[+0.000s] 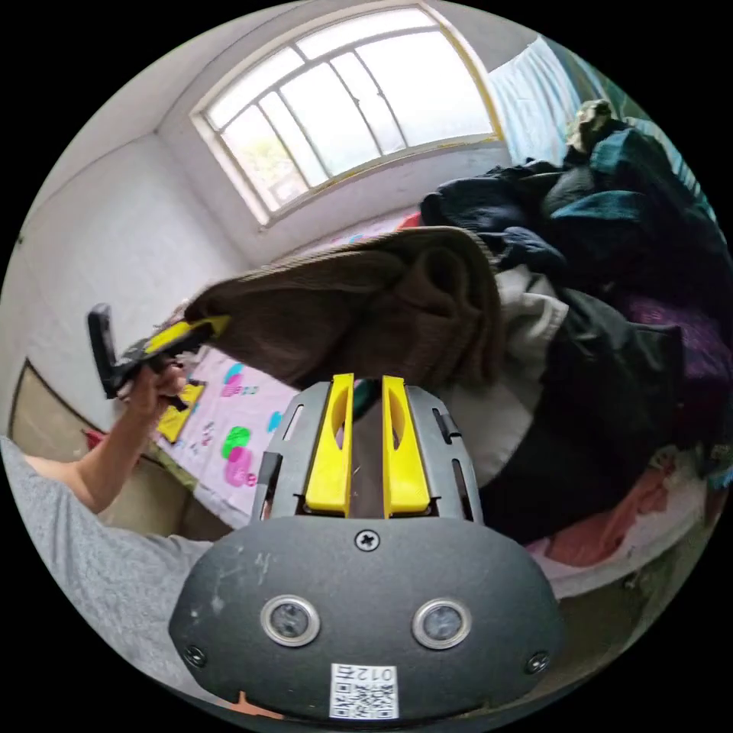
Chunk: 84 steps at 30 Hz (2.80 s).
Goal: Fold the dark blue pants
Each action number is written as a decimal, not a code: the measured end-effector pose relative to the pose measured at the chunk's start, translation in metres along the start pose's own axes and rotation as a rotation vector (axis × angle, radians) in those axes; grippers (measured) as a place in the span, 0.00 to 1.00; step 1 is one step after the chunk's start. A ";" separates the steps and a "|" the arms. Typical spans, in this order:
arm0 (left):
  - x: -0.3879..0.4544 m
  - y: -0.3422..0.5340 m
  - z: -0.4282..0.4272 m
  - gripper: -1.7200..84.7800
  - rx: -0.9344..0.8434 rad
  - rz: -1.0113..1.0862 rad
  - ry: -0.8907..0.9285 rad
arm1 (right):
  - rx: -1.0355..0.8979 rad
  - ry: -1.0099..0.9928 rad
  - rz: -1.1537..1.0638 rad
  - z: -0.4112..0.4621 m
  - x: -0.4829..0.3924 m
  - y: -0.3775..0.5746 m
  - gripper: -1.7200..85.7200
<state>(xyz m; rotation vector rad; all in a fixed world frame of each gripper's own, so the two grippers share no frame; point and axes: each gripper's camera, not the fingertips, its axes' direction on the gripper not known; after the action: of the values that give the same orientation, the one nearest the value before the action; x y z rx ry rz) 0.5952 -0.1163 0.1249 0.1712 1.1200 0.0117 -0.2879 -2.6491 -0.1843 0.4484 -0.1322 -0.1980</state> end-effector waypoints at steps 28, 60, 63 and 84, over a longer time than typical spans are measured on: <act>-0.041 0.015 -0.094 0.07 -0.080 -0.283 -0.248 | -0.124 -0.154 -0.490 0.116 0.169 0.130 0.06; -0.213 0.227 -0.548 0.06 0.576 -0.214 -0.117 | 0.509 0.051 -0.612 -0.208 -0.107 0.558 0.05; -0.240 0.223 -0.534 0.06 0.471 -0.252 -0.070 | 0.417 0.027 -0.590 -0.162 -0.071 0.564 0.05; -0.367 -0.078 -0.597 0.06 0.467 -0.020 -0.619 | 0.659 0.045 -0.742 -0.138 0.093 0.426 0.04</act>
<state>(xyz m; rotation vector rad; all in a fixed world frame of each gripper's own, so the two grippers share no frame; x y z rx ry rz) -0.1062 -0.1506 0.1893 0.5414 0.4894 -0.3052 -0.1055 -2.2360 -0.1112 1.1513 0.0253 -0.8864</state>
